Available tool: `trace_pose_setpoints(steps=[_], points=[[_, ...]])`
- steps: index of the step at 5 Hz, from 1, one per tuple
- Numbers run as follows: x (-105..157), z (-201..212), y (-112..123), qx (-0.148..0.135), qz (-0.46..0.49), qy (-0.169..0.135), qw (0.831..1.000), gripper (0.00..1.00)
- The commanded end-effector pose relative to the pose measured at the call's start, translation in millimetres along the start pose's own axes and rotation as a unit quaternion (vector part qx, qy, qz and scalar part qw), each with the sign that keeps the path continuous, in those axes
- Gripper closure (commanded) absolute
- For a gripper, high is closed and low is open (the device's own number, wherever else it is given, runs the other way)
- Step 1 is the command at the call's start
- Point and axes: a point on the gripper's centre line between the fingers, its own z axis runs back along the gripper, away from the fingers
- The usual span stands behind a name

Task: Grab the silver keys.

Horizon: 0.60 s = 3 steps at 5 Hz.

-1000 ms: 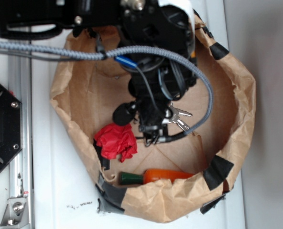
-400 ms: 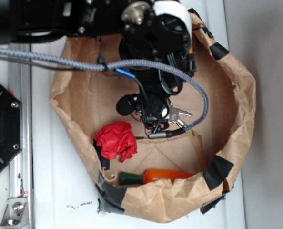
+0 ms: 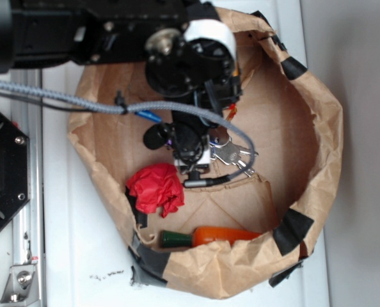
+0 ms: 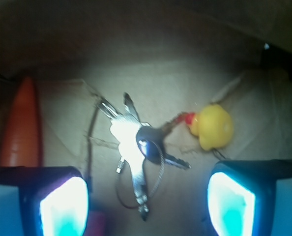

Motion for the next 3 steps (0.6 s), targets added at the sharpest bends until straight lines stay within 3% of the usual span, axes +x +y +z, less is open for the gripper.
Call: trace_pose_setpoints(steps=[1, 2, 3], points=[[1.6, 3.1, 6.1, 0.014, -0.015, -0.021, 1.000, 0.00], [-0.6, -10.7, 1.7, 0.016, -0.003, 0.005, 1.000, 0.00], [-2.3, -25.8, -6.3, -0.013, 0.029, 0.022, 0.999, 0.00]])
